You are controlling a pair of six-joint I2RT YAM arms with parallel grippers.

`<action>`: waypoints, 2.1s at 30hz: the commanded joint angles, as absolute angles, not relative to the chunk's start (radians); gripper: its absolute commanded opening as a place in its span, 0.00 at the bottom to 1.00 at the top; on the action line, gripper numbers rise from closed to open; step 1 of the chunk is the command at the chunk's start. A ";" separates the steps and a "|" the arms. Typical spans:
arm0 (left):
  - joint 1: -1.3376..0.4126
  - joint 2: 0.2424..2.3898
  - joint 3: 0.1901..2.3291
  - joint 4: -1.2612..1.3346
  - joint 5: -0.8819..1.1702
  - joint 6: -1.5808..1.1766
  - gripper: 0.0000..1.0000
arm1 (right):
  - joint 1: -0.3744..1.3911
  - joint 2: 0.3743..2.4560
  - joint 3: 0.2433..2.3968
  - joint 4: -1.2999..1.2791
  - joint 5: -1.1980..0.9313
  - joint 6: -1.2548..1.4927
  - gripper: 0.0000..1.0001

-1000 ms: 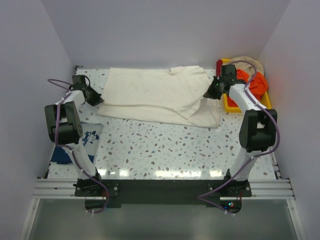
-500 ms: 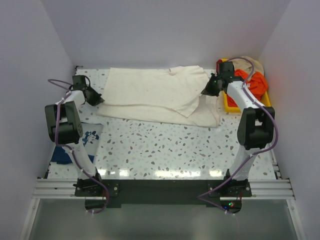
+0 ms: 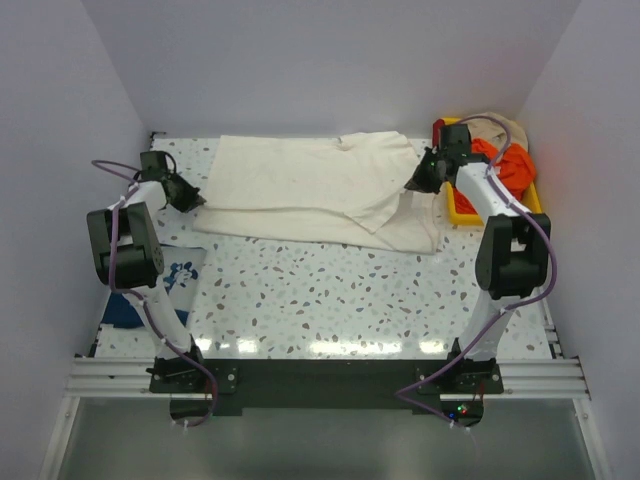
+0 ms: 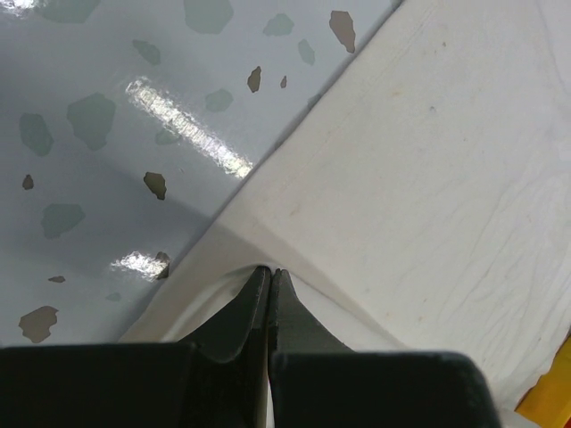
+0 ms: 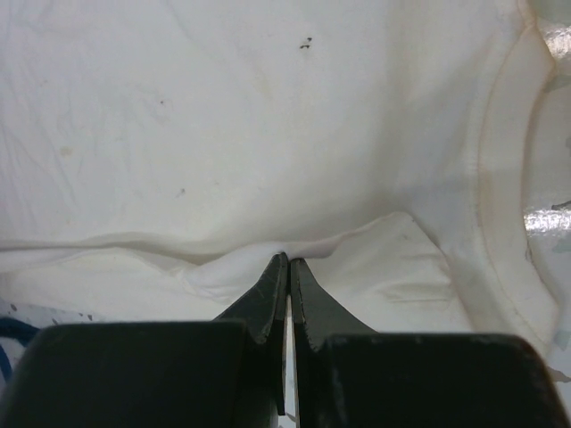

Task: Fold and stack the t-shirts
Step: Fold the tshirt

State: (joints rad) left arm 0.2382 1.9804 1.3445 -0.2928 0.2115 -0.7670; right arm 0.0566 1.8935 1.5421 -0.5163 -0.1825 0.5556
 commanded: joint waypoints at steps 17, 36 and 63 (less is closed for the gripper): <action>0.259 1.892 1.375 -0.239 0.235 -0.724 0.59 | 0.041 1.934 1.594 -0.525 -0.209 0.511 0.59; 0.183 1.802 1.167 -0.183 0.204 -0.753 0.43 | 0.193 1.844 1.238 -0.268 -0.134 0.571 0.51; 0.166 1.835 1.149 -0.212 0.133 -0.746 0.36 | 0.193 1.976 1.322 -0.204 -0.163 0.592 0.05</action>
